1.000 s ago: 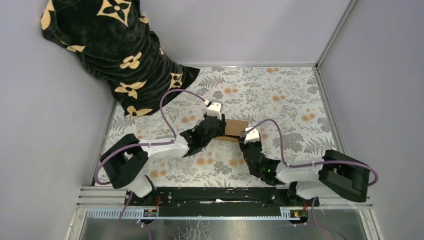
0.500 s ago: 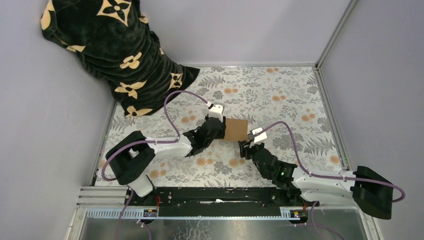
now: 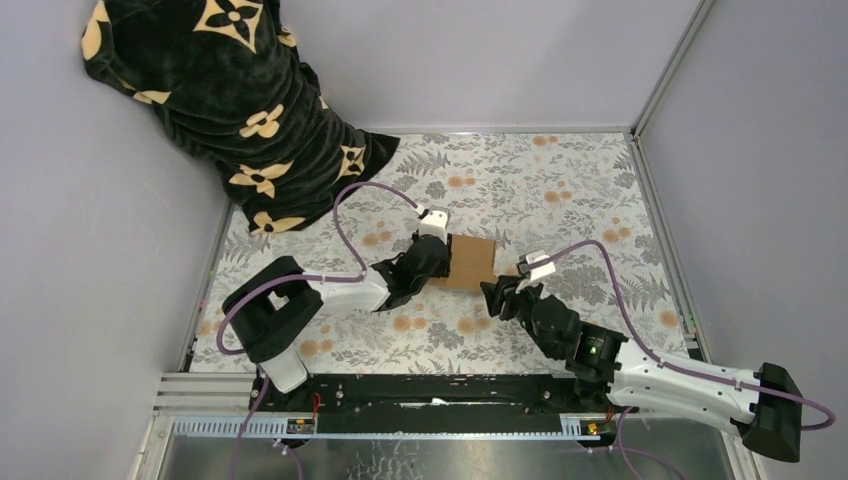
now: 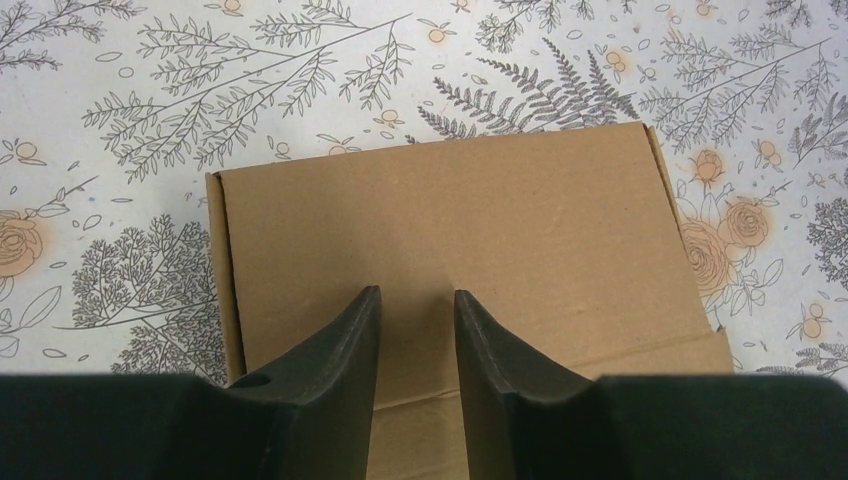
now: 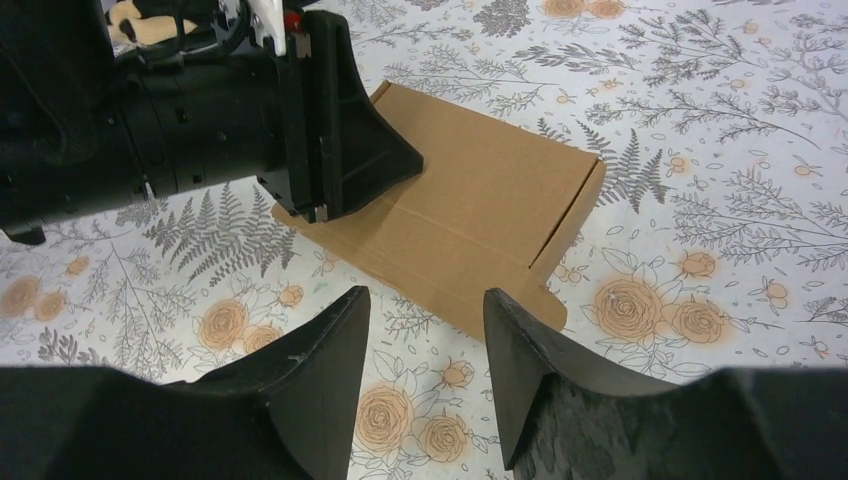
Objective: Fold the paper box
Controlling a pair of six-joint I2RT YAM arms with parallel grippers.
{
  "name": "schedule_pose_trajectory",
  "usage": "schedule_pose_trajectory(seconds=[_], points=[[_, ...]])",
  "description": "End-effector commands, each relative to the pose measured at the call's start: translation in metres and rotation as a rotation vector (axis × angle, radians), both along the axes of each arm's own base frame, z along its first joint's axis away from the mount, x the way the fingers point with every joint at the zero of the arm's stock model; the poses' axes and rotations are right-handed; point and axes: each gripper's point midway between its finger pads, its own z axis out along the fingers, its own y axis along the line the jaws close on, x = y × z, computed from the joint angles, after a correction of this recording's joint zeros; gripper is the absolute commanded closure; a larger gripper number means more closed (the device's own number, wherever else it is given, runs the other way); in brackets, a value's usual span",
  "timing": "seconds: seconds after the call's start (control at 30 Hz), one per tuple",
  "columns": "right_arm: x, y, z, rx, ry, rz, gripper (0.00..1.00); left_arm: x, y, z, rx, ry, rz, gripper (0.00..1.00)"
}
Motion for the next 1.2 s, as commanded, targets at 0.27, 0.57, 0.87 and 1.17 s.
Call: schedule_pose_trajectory(seconds=[0.27, 0.57, 0.87, 1.17], points=[[0.049, -0.023, -0.01, -0.047, 0.238, -0.194, 0.56, 0.004, -0.002, -0.022, 0.021, 0.071, 0.001, 0.62], [0.077, -0.018, -0.037, -0.181, 0.38, -0.17, 0.62, 0.004, -0.003, 0.006, -0.011, 0.037, -0.01, 0.59], [0.081, -0.004, -0.047, -0.208, 0.419, -0.116, 0.55, 0.003, -0.001, 0.008, -0.012, 0.036, -0.006, 0.59], [0.087, -0.011, -0.063, -0.233, 0.459, -0.163, 0.54, 0.002, 0.002, 0.008, -0.009, 0.034, -0.001, 0.59]])
